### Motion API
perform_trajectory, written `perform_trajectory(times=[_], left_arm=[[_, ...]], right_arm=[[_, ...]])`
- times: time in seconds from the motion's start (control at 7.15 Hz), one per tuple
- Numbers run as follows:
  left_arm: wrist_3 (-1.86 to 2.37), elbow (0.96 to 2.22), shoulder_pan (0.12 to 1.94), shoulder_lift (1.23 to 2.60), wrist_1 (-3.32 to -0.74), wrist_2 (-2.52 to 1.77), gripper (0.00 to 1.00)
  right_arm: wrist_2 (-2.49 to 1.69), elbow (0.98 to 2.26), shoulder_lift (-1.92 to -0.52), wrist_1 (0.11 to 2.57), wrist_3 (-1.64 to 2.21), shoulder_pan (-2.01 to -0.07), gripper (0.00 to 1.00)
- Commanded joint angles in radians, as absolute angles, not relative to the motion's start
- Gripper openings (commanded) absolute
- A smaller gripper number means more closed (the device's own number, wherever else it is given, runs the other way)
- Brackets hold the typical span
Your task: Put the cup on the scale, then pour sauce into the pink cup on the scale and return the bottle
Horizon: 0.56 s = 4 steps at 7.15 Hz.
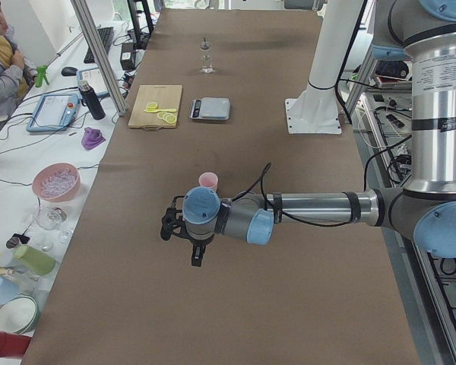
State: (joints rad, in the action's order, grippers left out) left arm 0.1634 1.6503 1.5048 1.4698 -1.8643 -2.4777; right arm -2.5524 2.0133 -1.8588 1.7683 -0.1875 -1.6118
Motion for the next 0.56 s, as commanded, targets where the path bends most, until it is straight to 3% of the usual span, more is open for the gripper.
perform_trajectory(times=[0.0,0.42], left_arm=[[0.484,1.757,1.351,1.494,-1.894,-2.478,0.98],[0.841,1.795,1.183,1.604,-1.893,-2.383,0.98]], right_arm=[[-2.620,2.019,-1.853,1.766,-0.186,-1.599,1.00],[-2.635,2.016,-1.809,1.764,-0.189,-1.530,1.00]])
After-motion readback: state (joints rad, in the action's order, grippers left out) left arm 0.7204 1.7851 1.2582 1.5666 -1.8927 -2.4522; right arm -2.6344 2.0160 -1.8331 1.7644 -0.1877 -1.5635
